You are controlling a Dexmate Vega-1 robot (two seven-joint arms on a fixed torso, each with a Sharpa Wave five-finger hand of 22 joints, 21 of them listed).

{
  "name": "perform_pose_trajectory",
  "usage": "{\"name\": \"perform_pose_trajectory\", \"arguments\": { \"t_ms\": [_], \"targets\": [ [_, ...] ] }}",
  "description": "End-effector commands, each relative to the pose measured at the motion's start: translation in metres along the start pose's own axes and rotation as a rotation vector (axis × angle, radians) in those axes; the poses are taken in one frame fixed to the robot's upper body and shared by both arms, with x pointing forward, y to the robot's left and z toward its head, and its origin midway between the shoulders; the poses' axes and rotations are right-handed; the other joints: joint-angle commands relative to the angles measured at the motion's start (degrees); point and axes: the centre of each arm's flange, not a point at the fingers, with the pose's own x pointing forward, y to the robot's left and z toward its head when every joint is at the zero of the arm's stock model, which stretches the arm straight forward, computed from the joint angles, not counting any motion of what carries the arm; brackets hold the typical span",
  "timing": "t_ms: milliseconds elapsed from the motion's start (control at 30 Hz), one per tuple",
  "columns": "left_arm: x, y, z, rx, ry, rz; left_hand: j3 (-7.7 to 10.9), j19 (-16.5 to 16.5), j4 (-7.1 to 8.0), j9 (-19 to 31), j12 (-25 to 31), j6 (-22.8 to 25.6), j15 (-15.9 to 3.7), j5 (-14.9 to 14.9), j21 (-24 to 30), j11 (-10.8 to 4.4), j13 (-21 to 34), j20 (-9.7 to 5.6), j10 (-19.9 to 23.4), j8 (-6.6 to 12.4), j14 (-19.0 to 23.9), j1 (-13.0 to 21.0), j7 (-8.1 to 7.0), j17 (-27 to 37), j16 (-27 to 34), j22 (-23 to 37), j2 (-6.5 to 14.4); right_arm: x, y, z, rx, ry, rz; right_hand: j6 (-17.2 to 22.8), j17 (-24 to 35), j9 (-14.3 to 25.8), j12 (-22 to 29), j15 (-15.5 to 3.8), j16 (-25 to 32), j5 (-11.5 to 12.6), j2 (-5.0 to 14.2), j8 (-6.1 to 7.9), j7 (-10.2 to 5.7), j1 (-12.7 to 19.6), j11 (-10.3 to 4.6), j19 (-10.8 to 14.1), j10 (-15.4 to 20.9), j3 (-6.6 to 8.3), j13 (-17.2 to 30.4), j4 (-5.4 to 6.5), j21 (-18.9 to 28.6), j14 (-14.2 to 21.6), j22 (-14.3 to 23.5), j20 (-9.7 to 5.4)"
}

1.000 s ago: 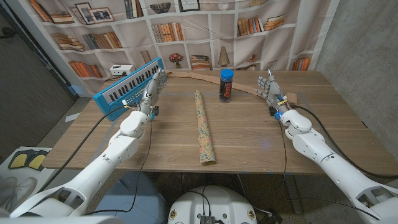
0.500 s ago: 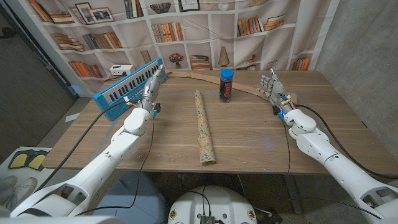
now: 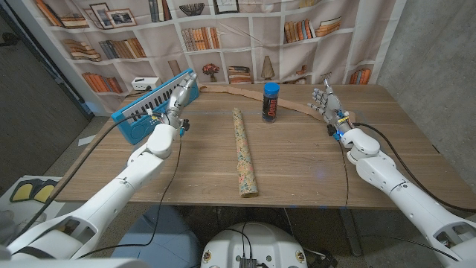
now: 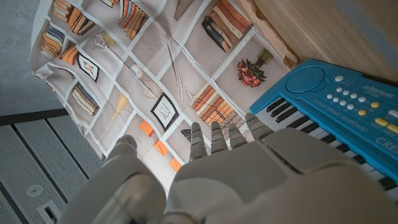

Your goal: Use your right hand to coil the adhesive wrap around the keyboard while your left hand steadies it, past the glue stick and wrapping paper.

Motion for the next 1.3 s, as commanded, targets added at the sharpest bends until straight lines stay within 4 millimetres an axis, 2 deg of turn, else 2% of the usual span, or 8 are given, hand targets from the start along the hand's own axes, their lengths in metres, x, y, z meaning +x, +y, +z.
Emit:
{"name": "perform_pose_trajectory", "arguments": {
  "t_ms": [33, 233, 333, 467, 833, 1033, 1133, 1300],
  "targets": [
    [-0.001, 0.007, 0.016, 0.162, -0.035, 0.076, 0.18, 0.59, -0.53, 0.12, 0.49, 0.88, -0.89, 0.11, 0.03, 0.15, -0.03, -0.38, 0.53, 0.61, 0.66, 0.84, 0.77, 0.07, 0.62, 0.18, 0.07, -0.005, -0.008, -0.006, 0.001, 0.006, -0.036, -0.54, 0.16, 0.21, -0.05, -0.15, -0.17, -0.03, 0.04, -0.08, 0.21, 0.09, 0.10, -0.84, -0.54, -0.33, 0.04, 0.00, -0.49, -0.56, 0.15, 0.40],
    [0.004, 0.013, 0.017, 0.190, -0.044, 0.084, 0.30, 0.44, -0.81, 0.11, 0.54, 1.21, -1.20, 0.11, -0.09, 0.05, -0.16, -1.06, 0.59, 0.66, 0.79, 1.04, 1.75, 0.03, 0.67, 0.16, 0.24, -0.008, -0.009, -0.005, -0.020, 0.007, -0.072, -0.58, 0.18, 0.21, -0.02, -0.53, -0.32, -0.07, 0.15, -0.04, 0.08, 0.03, -0.01, -2.37, -0.55, -0.33, 0.05, 0.01, -0.96, -1.06, 0.17, 0.45],
    [0.007, 0.015, 0.017, 0.224, -0.035, 0.080, 0.47, 2.40, -1.60, 0.08, 0.91, 1.14, 0.60, 0.04, 0.44, 0.57, -0.45, -0.72, 1.28, 0.44, 5.47, 1.44, 1.81, 0.00, 2.02, 0.09, 0.39, -0.008, -0.007, -0.004, -0.014, 0.003, -0.077, -0.18, 0.19, 0.21, 0.08, -1.05, -0.53, -0.13, 0.04, 0.15, -0.39, -0.02, -0.03, -3.41, -0.33, -0.41, 0.05, -0.03, -1.14, -1.79, 0.19, 0.67],
    [0.010, 0.019, 0.016, 0.288, -0.019, 0.089, 0.50, 2.69, -1.90, 0.08, 1.04, 0.80, 1.20, 0.02, 0.42, 0.75, -0.54, -0.23, 1.58, 0.27, 6.12, 1.57, 0.98, -0.01, 1.98, 0.08, 0.38, -0.006, -0.003, -0.003, -0.024, -0.012, -0.063, 0.01, 0.19, 0.21, 0.09, -1.18, -0.51, -0.17, -0.02, 0.22, -0.61, -0.05, -0.12, -4.04, -0.32, -0.45, 0.06, -0.06, -1.22, -1.88, 0.19, 0.92],
    [0.004, 0.024, 0.032, 0.422, -0.044, 0.185, 0.65, 4.80, -2.65, 0.19, 2.51, 3.68, -1.13, -0.03, 0.78, -0.56, -0.65, 0.02, 5.39, 1.22, 9.10, 1.69, 0.38, 0.07, 2.25, 0.11, 0.66, -0.006, -0.002, -0.005, -0.036, -0.008, -0.068, 0.06, 0.18, 0.21, 0.07, -1.22, -0.55, -0.21, -0.05, 0.23, -0.60, 0.01, -0.20, -4.66, -0.38, -0.46, 0.06, -0.15, -1.15, -2.20, 0.21, 1.03],
    [0.011, 0.038, 0.033, 0.437, -0.070, 0.187, 0.22, 4.38, -3.27, 0.20, 1.67, -2.90, -0.73, -0.16, 0.20, -0.35, -0.74, 0.89, 3.76, -0.92, 8.15, 1.26, -0.30, 0.16, 1.27, 0.15, -0.08, -0.007, -0.002, -0.007, -0.020, -0.008, -0.080, 0.09, 0.17, 0.21, 0.03, -1.29, -0.47, -0.23, -0.07, 0.24, -0.65, 0.03, -0.23, -5.01, -0.50, -0.47, 0.07, -0.20, -1.12, -2.16, 0.21, 1.02],
    [0.013, 0.043, 0.035, 0.454, -0.084, 0.197, -0.23, 10.92, -3.28, 0.71, 2.87, 2.00, -1.09, -0.08, 2.57, -1.23, -0.23, -0.57, 6.24, 1.52, 10.62, 0.09, 1.19, 0.41, 1.94, 0.70, -0.13, -0.009, 0.000, -0.007, -0.016, -0.021, -0.087, 0.11, 0.17, 0.22, 0.02, -1.36, -0.40, -0.25, -0.08, 0.24, -0.69, 0.04, -0.26, -5.19, -0.55, -0.48, 0.07, -0.22, -1.11, -2.03, 0.22, 1.08],
    [0.016, 0.048, 0.040, 0.538, -0.072, 0.202, -0.26, 12.56, -3.62, 0.91, 3.58, 4.07, -1.76, -0.04, 3.09, -1.73, 0.12, -1.33, 7.79, 2.25, 11.93, 0.06, 3.19, 0.44, 2.15, 0.91, -0.14, -0.011, 0.004, -0.005, -0.025, -0.032, -0.079, 0.14, 0.17, 0.22, 0.01, -1.39, -0.33, -0.26, -0.08, 0.25, -0.72, 0.03, -0.30, -5.24, -0.60, -0.49, 0.07, -0.24, -1.01, -1.92, 0.22, 1.10]
  ]
}}
